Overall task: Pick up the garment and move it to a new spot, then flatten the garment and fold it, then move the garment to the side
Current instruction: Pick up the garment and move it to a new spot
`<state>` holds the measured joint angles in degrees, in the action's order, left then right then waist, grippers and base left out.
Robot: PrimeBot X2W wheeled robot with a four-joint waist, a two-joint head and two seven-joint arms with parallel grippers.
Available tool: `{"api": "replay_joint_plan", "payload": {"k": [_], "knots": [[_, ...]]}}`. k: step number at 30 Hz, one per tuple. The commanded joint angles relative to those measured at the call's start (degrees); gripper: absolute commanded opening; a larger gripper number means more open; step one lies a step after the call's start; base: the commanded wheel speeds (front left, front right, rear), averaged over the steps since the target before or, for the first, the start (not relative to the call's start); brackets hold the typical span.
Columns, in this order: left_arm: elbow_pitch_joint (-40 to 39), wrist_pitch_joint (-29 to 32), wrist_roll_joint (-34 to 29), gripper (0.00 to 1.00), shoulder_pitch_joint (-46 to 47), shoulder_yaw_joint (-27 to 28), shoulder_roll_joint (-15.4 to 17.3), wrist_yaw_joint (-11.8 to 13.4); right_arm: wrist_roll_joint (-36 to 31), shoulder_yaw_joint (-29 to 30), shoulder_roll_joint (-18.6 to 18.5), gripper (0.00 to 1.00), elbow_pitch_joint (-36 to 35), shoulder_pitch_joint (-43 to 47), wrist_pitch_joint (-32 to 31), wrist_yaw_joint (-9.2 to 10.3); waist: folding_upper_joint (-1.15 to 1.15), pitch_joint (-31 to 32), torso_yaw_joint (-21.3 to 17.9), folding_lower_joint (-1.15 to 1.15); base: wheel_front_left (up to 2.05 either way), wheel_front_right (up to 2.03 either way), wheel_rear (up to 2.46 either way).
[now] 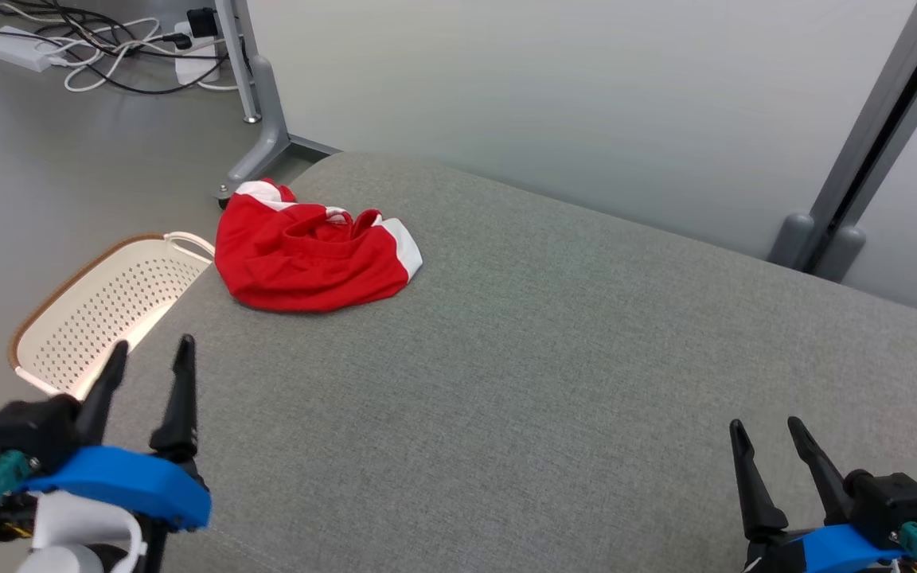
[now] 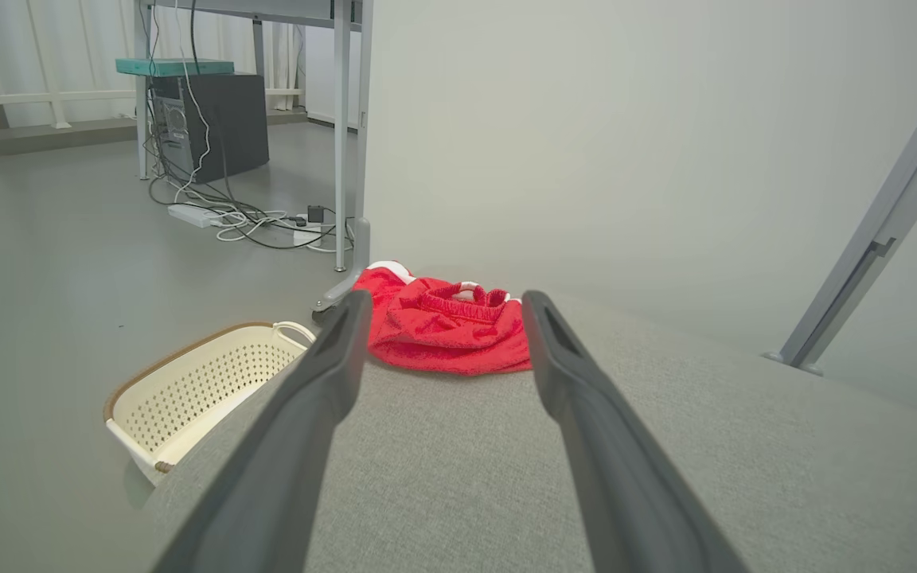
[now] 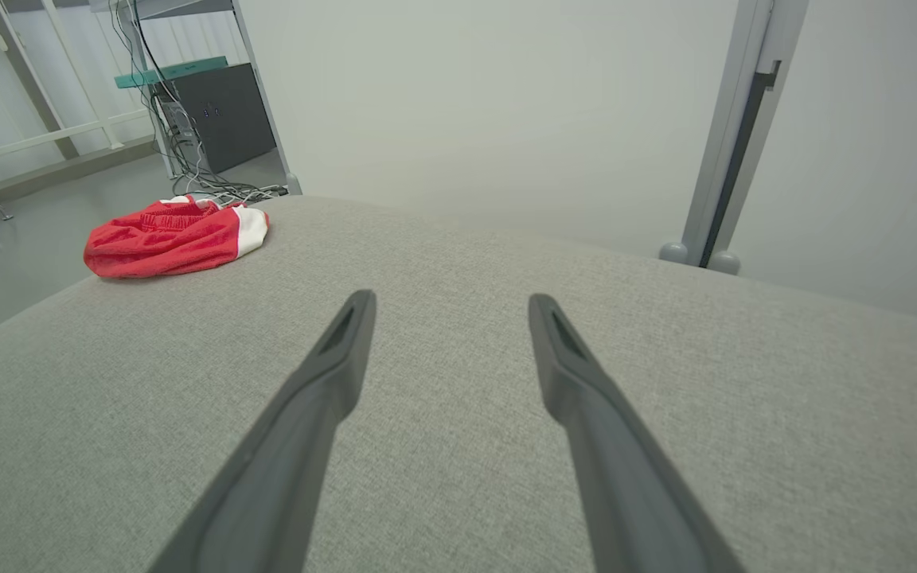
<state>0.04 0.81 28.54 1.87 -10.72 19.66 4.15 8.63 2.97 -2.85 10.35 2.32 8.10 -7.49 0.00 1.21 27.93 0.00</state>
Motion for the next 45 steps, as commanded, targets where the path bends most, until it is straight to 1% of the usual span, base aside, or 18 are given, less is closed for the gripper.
{"api": "replay_joint_plan", "payload": {"k": [1,3,5,6,7,10,13,19,23,24,27,32,36,38,39,41,42,45], "knots": [[-0.7,1.2,0.8,1.0,1.8,1.2,1.0,0.2,-0.4,-0.1,-0.1,1.0,-0.7,0.0,-0.3,-0.01,0.0,-0.7,-0.3,0.0,0.0,0.0,0.0],[-0.8,4.3,1.8,1.0,4.0,2.4,2.6,0.4,-0.7,-0.5,-0.1,1.0,-1.6,-0.6,-0.8,-0.01,0.0,-2.0,-1.0,0.0,0.0,0.0,0.0],[0.3,7.6,4.7,1.0,6.5,4.4,3.3,0.7,-1.2,-1.1,-0.1,1.0,-2.8,-1.5,-1.5,-0.01,0.0,-3.8,-2.1,0.0,0.0,0.0,0.0],[1.1,9.8,6.5,1.0,7.6,5.3,3.7,0.5,-1.5,-1.5,-0.1,1.0,-3.4,-2.0,-2.0,-0.01,0.0,-5.0,-2.9,0.0,0.0,0.0,0.0],[1.7,11.4,7.1,1.0,9.2,6.2,4.9,0.6,-2.0,-1.8,-0.2,1.0,-4.2,-2.5,-2.4,-0.01,0.0,-6.4,-3.7,0.0,0.0,0.0,0.0],[4.6,15.3,10.2,1.0,13.5,8.9,6.8,1.0,-3.4,-2.6,-0.1,1.0,-7.2,-4.3,-3.8,-0.01,0.0,-10.7,-6.0,0.0,0.0,0.0,0.0],[7.7,18.4,10.8,1.0,17.9,10.0,9.2,1.7,-4.5,-3.3,-0.5,1.0,-10.1,-5.9,-5.1,-0.01,0.0,-15.5,-8.1,0.0,0.0,0.0,0.0],[13.6,20.4,14.7,1.0,24.8,14.7,10.4,3.8,-5.1,-5.1,-2.8,1.0,-15.3,-9.5,-7.9,-0.01,0.0,-25.4,-12.5,0.0,0.0,0.0,0.0],[16.2,21.1,17.0,1.0,27.9,17.8,11.5,5.2,-5.2,-6.1,-3.9,1.0,-18.3,-11.6,-8.3,-0.01,0.0,-31.0,-15.6,0.0,0.0,0.0,0.0],[17.0,21.0,17.7,1.0,28.5,18.8,11.9,5.2,-5.1,-6.5,-4.2,1.0,-19.1,-12.1,-8.3,-0.02,0.0,-32.4,-16.4,0.0,0.0,0.0,0.0],[22.1,20.5,19.4,1.0,31.0,20.6,12.9,3.6,-5.0,-7.4,-5.0,1.0,-21.2,-13.5,-6.7,-0.02,0.0,-35.3,-18.5,0.0,0.0,0.0,0.0],[28.6,21.0,19.7,1.0,33.6,20.1,13.3,3.3,-5.6,-7.9,-6.1,1.0,-23.6,-14.3,-3.1,-0.01,0.0,-38.3,-20.6,0.0,0.0,0.0,0.0],[32.1,22.2,21.2,1.0,35.0,20.3,12.4,3.6,-5.6,-8.7,-6.5,1.0,-24.6,-14.5,-1.7,-0.02,0.0,-39.6,-21.7,0.0,0.0,0.0,0.0],[33.7,23.7,22.1,1.0,35.3,20.0,11.2,3.6,-5.8,-8.5,-6.6,1.0,-24.7,-14.4,-1.3,-0.01,0.0,-39.8,-21.8,0.0,0.0,0.0,0.0],[34.3,24.1,22.3,0.0,35.2,19.7,10.7,3.4,-6.0,-8.5,-6.6,1.0,-24.6,-14.4,-1.1,-0.01,0.0,-39.8,-21.8,0.0,0.0,0.0,0.0],[35.1,24.5,22.8,0.0,35.2,19.4,10.1,2.8,-5.9,-8.8,-6.6,1.0,-24.3,-14.5,-0.2,-0.02,0.0,-39.2,-21.7,0.0,0.0,0.0,0.0],[35.2,23.6,22.7,0.0,35.3,19.4,10.1,2.4,-5.9,-8.8,-6.4,1.0,-23.9,-14.4,0.1,-0.01,0.0,-38.6,-21.6,0.0,0.0,0.0,0.0],[35.2,21.0,22.3,0.0,35.8,20.2,11.8,0.7,-5.6,-9.4,-5.9,1.0,-22.4,-14.8,0.5,-0.01,0.0,-36.3,-21.8,0.0,0.0,0.0,0.0]]}}
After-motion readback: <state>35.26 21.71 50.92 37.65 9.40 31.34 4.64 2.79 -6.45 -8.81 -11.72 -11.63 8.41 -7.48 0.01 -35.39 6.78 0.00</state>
